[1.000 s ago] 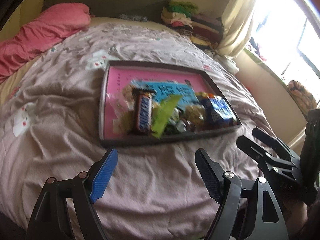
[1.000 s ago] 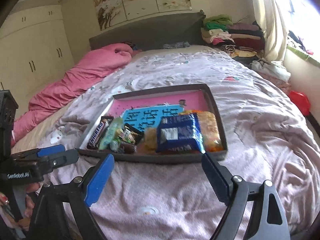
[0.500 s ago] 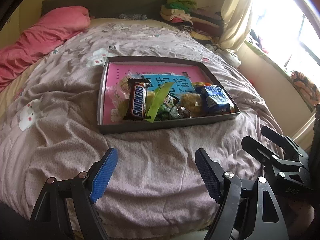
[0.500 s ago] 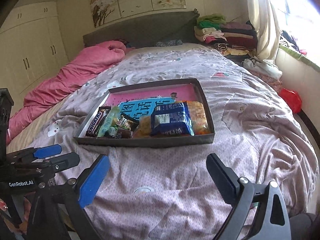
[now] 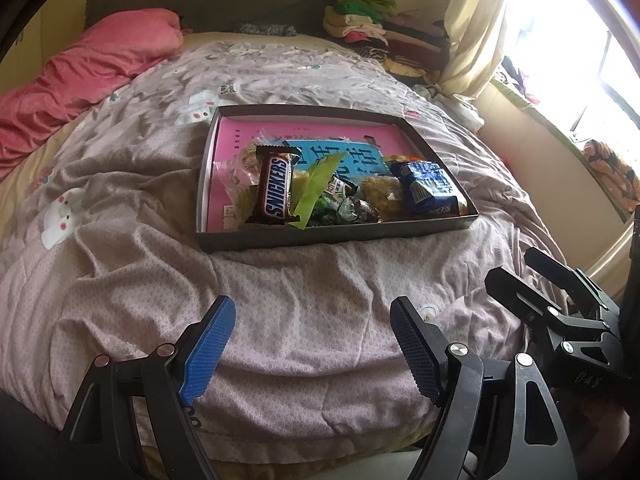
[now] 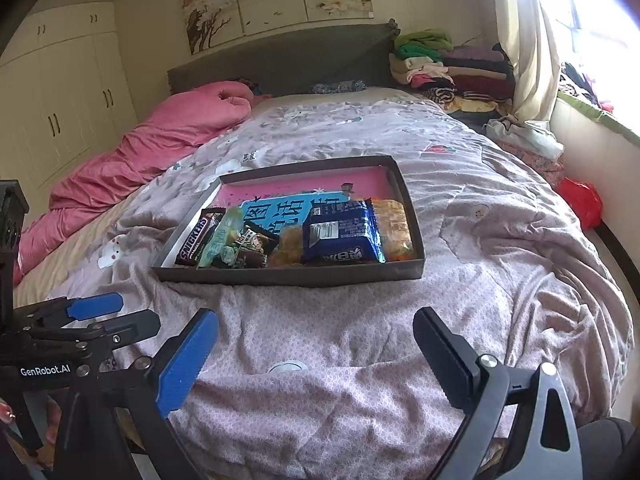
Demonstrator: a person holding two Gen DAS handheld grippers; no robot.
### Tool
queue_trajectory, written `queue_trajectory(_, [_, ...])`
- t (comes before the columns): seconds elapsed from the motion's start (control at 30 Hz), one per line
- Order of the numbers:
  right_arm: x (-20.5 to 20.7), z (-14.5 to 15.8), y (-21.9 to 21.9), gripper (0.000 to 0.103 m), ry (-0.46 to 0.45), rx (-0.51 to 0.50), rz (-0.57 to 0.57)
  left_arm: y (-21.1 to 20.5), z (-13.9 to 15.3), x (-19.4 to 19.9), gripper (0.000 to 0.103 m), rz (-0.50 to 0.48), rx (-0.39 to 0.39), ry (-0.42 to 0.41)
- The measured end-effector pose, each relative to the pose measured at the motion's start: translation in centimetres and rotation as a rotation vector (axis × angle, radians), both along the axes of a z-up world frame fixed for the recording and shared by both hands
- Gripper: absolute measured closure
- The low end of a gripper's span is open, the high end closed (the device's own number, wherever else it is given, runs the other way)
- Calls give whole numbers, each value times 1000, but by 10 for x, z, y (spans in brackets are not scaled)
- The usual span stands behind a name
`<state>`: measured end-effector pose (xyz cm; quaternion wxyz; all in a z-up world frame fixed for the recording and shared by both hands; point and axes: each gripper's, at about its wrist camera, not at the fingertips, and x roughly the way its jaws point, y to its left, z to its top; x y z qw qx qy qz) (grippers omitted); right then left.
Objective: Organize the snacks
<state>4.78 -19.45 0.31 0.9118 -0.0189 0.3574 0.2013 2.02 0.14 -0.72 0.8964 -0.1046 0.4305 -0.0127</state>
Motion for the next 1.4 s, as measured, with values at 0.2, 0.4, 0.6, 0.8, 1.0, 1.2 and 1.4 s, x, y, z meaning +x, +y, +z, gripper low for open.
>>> queue_trajectory(0.2, [1,-3,1,4,8,1,7,0,-1,1,22,3,-4,4])
queue_trajectory(0.4, [2,-3,0,4,9,1,6,0,-1,2,22,4,-4,3])
queue_trajectory(0.6, [2,-3,0,4,11,2,5,1,-2,3,22,2,-5,8])
queue_trajectory(0.8, [2,-4,0,4,15,1,1,1,-2,3,22,4,-5,9])
queue_trajectory(1.0, [2,-6,-1,4,16,0,-2,2,-2,3,22,8,-5,5])
queue_trajectory(1.2, [3,-7,-2,4,19,-2,-2,2,-2,3,22,8,-5,6])
queue_trajectory(1.4, [3,-6,-2,4,19,-1,-2,2,-2,3,22,8,-5,5])
